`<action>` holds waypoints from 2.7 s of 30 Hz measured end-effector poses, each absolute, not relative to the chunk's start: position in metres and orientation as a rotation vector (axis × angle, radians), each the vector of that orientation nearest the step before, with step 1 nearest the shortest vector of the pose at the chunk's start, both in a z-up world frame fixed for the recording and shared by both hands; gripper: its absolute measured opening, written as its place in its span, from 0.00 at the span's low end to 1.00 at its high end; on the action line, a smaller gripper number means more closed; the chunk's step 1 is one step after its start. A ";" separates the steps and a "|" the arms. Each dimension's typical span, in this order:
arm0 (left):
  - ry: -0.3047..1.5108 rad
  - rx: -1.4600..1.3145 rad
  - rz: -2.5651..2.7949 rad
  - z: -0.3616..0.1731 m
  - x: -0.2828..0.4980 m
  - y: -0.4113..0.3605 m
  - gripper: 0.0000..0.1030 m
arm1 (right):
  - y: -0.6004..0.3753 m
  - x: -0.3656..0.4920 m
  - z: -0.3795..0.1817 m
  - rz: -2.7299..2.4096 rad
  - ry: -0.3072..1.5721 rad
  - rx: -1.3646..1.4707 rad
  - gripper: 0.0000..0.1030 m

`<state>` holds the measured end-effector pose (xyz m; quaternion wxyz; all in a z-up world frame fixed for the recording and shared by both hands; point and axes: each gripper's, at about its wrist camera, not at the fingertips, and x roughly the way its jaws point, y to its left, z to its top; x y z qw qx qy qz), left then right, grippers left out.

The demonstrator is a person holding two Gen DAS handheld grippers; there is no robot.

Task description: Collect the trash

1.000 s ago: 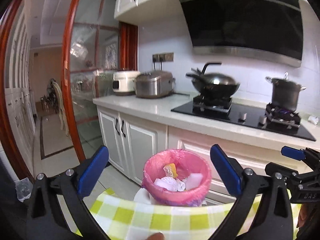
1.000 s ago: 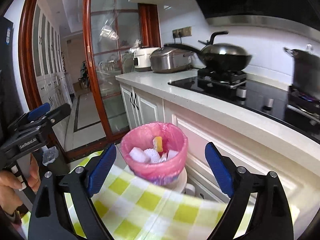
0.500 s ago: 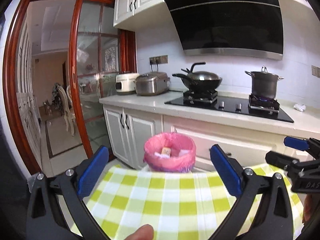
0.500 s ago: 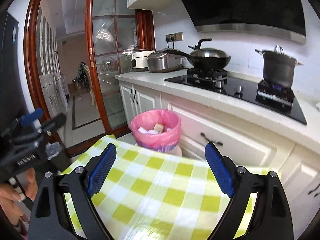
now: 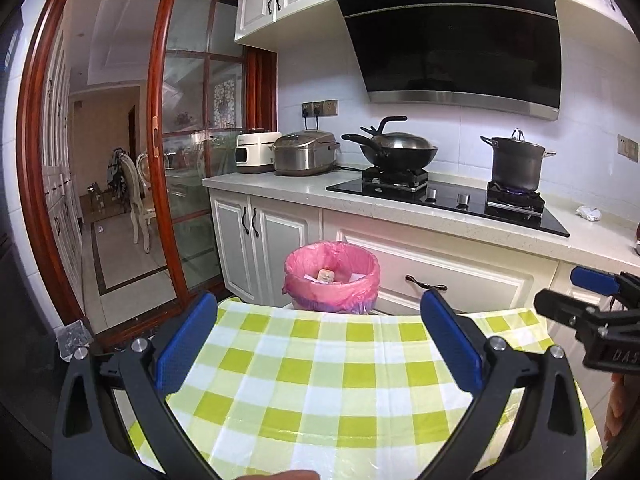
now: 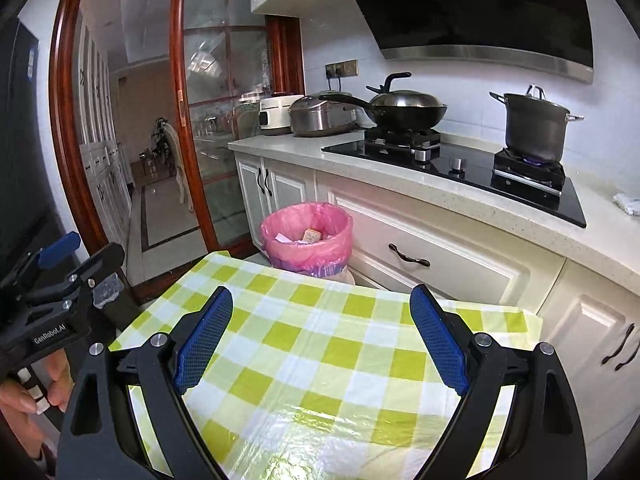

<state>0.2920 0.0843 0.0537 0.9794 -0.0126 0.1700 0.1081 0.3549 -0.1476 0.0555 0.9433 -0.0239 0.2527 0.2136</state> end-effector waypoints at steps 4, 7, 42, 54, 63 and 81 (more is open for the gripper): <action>0.345 -0.036 0.222 0.055 0.287 0.087 0.96 | -0.141 0.349 0.055 0.450 0.514 -0.064 0.83; 0.345 -0.038 0.230 0.057 0.286 0.091 0.96 | -0.139 0.348 0.056 0.456 0.512 -0.063 0.83; 0.389 -0.042 0.186 0.052 0.289 0.089 0.96 | -0.141 0.351 0.050 0.459 0.522 -0.057 0.83; 0.398 -0.044 0.177 0.050 0.290 0.089 0.96 | -0.142 0.351 0.049 0.456 0.522 -0.062 0.83; 0.401 -0.038 0.166 0.051 0.287 0.089 0.96 | -0.145 0.352 0.049 0.452 0.518 -0.058 0.83; 0.402 -0.026 0.182 0.047 0.286 0.084 0.96 | -0.148 0.350 0.050 0.448 0.514 -0.054 0.83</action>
